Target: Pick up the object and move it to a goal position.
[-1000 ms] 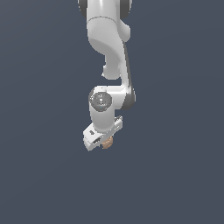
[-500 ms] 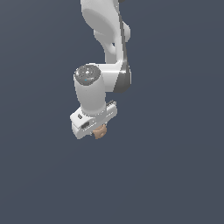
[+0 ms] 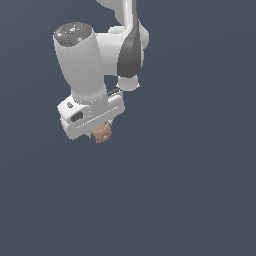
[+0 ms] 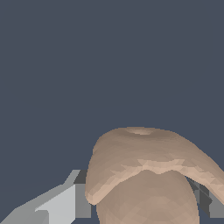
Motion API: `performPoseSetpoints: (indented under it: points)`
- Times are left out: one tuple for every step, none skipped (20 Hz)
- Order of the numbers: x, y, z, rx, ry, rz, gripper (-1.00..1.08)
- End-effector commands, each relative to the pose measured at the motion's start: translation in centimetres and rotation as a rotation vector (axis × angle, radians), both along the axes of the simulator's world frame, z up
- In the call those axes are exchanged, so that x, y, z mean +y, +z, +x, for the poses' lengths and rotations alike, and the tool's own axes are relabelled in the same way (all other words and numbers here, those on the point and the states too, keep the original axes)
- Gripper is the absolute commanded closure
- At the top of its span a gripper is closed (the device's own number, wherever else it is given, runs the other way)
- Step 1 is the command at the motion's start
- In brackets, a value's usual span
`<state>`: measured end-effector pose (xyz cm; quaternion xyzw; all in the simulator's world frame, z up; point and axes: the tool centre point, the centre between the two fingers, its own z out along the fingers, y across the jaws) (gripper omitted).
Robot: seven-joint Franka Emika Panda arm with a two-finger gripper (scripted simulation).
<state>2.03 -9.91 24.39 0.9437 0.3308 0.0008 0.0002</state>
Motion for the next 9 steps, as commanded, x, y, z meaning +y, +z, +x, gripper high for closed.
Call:
performPoseSetpoints:
  points:
    - [-0.6,1.6,-0.3,0.001,0.001,0.001,1.08]
    - [-0.8,2.1,-0.4,0.001,0.001,0.001,1.08]
    - [-0.9,2.5,-0.4,0.001,0.001,0.001,1.08]
    - [-1.1,2.9,-0.4,0.001,0.001,0.001,1.08]
    - [-1.2,3.1,-0.5,0.001,0.001,0.001,1.08]
    - [-1.2,3.4,-0.5,0.001,0.001,0.001,1.08]
    - [-1.3,3.5,-0.5,0.001,0.001,0.001,1.08]
    - [-1.3,3.6,-0.5,0.001,0.001,0.001,1.08]
    - [-1.4,3.6,-0.5,0.001,0.001,0.001,1.08]
